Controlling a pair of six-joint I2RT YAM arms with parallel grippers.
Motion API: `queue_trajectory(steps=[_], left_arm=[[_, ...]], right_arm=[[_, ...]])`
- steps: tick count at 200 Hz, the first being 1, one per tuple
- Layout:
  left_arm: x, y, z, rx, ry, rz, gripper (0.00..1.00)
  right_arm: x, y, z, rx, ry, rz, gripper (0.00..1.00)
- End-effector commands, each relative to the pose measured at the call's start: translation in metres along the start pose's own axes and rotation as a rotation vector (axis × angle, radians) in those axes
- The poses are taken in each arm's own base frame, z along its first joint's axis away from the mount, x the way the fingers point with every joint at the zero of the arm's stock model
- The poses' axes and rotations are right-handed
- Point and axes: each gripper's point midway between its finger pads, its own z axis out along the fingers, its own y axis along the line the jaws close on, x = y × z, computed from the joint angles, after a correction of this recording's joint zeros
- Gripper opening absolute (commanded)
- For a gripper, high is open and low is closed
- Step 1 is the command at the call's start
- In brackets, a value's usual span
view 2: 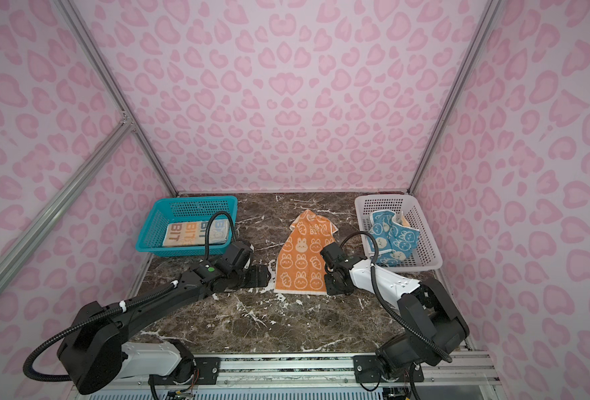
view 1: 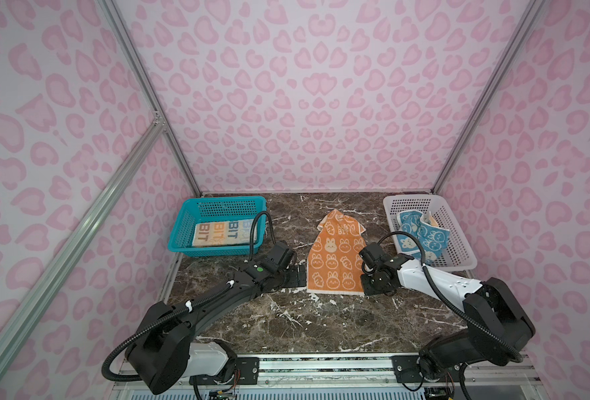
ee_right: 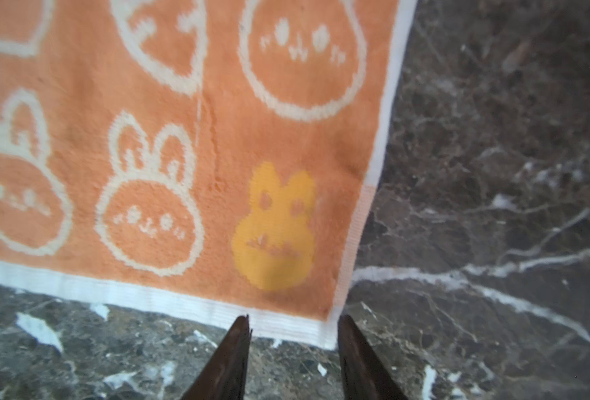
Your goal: Fold and stack the towels
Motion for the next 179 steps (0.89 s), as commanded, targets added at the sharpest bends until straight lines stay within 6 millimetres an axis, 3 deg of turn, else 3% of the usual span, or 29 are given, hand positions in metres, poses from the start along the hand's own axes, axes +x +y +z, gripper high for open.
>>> queue_trajectory(steps=[1,85,126,179], left_arm=[[-0.009,-0.011,0.001,0.016,-0.027,0.000,0.97],[-0.002,-0.008,0.004,0.007,-0.011,0.009,0.97],[0.001,-0.006,0.006,0.003,-0.001,0.010,0.97],[0.001,-0.007,0.006,0.001,0.003,0.013,0.97]], right_arm=[[0.012,-0.006,0.004,0.025,0.032,0.019,0.44],[0.020,-0.009,0.021,0.023,0.061,0.041,0.38],[0.009,-0.006,0.017,0.014,0.045,0.051,0.36],[-0.003,-0.011,0.009,-0.049,0.006,0.123,0.41]])
